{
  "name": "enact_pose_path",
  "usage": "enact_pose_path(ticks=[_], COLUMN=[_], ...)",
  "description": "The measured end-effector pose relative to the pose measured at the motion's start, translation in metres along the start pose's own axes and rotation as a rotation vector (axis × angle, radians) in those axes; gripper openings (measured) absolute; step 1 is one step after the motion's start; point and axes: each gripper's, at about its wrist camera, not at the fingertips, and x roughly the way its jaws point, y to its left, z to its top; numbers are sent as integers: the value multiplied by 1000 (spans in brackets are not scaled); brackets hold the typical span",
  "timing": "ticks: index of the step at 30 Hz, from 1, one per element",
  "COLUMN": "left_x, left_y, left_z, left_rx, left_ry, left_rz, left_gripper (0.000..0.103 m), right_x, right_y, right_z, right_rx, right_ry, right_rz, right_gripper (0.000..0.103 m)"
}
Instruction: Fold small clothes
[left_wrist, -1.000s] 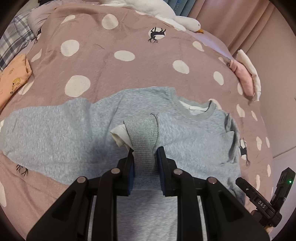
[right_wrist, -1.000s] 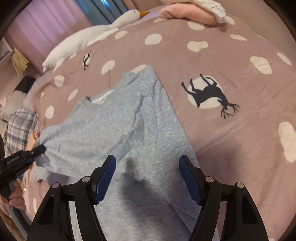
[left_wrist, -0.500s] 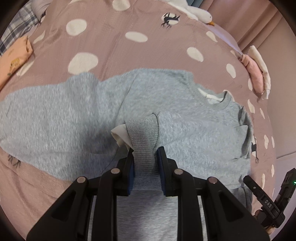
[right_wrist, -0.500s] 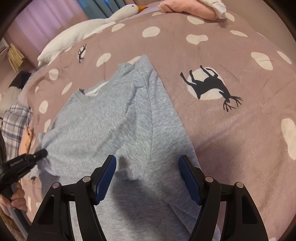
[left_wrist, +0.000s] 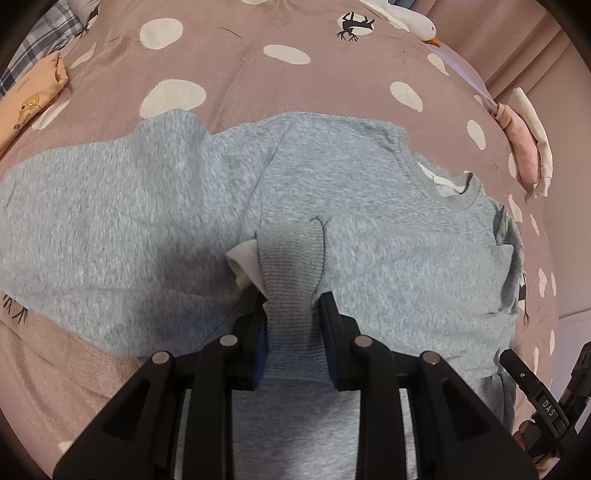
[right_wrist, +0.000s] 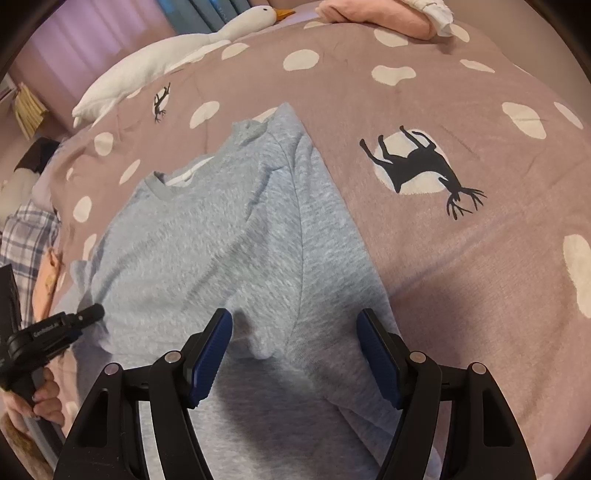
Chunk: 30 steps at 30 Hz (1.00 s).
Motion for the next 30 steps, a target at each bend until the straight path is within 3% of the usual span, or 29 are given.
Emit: enact_pose_path(ticks=[13, 17, 22, 24, 30], left_x=[-12, -40, -91, -113, -161], left_y=[3, 7, 20, 29, 50], left_z=[-5, -9, -13, -16, -31], left_rx=[-34, -30, -83, -113, -182], left_ry=[-7, -81, -192, -234, -345], left_rz=[16, 37, -24, -42, -26], left_gripper=[50, 60, 76, 87, 98], right_x=[-3, -17, -47, -61, -96], right_y=[6, 6, 12, 17, 33], right_z=[-1, -2, -1, -1, -2], right_rx=[-27, -8, -28, -43, -89], right_ry=[0, -13, -84, -118, -198], right_rz=[-41, -23, -18, -15, 2], right_gripper=[72, 72, 72, 72, 72])
